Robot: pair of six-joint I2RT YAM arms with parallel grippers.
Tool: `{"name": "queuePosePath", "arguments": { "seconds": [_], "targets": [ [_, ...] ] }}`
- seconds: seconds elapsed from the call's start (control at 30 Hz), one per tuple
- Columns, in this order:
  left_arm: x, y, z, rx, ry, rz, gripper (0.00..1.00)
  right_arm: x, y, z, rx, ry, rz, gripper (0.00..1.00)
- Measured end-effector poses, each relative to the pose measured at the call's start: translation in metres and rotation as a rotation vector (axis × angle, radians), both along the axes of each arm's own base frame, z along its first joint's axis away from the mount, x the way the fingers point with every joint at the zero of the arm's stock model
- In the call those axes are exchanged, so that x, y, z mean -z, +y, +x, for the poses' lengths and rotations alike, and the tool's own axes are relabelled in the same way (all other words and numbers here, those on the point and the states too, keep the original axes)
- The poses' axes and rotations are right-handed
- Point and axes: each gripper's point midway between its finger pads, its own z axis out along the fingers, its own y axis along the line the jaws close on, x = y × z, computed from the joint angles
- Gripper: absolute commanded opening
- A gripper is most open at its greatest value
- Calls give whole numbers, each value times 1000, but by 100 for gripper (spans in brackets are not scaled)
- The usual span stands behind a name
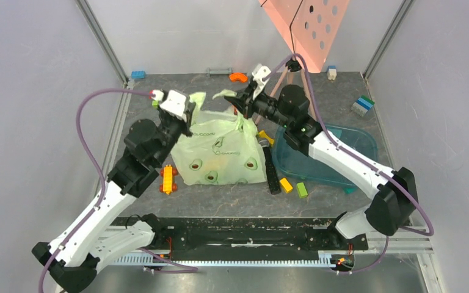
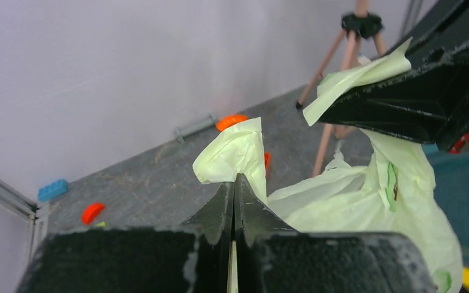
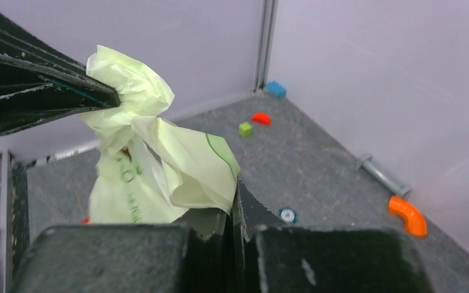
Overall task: Take the fake fruits out of the plastic bag
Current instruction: Adjust the plastic bag at the center of the board.
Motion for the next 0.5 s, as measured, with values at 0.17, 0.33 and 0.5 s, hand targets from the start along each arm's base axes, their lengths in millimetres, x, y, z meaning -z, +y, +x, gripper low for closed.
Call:
{"name": "queuePosePath", "arguments": {
  "seconds": [0.17,0.33,0.5],
  "targets": [
    [-58,16,21,-67,-29,-82,2,-57,7,24,64,-50,63,0],
    [-89,30,21,-85,-74,-145,2,-90,-4,34,150,-91,112,0],
    [-84,39,5,-79,-63,-184,2,-47,-24,31,225,-23,80,0]
  ]
}}
